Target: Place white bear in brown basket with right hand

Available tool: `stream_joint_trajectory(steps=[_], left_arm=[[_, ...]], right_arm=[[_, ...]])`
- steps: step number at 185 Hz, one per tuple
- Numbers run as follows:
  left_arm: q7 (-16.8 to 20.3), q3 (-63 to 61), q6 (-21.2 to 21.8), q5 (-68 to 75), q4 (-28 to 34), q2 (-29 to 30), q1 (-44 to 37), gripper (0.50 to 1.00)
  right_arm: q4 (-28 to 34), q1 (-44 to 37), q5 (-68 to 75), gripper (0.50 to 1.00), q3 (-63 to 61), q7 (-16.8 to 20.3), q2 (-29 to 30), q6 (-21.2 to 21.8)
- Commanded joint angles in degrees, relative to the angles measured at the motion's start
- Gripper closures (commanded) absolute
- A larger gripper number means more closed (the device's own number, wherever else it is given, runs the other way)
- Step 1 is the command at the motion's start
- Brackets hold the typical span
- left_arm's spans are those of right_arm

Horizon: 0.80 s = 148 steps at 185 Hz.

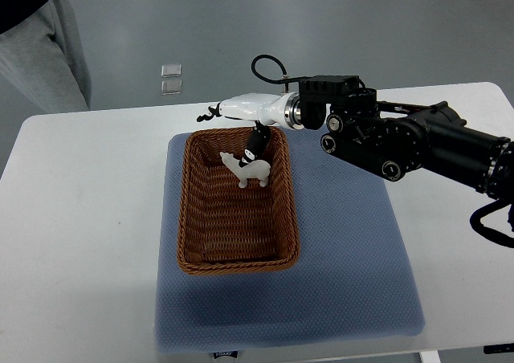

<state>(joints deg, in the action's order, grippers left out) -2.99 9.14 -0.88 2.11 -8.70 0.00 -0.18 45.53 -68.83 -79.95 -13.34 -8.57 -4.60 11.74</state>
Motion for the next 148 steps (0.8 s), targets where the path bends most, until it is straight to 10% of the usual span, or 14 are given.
stream_joint_trajectory(steps=[1,148], left_arm=[[0.0,0.0,0.0,0.0,0.0,0.0,0.0,0.500],[0.0,0.0,0.0,0.0,0.0,0.0,0.0,0.500]], right_arm=[[0.3,0.1,3.5,0.579,-3.8,0.0,-1.4,0.1],[-3.2,16.5,42.0,0.579,-46.6,-4.3,0.4,-7.0]])
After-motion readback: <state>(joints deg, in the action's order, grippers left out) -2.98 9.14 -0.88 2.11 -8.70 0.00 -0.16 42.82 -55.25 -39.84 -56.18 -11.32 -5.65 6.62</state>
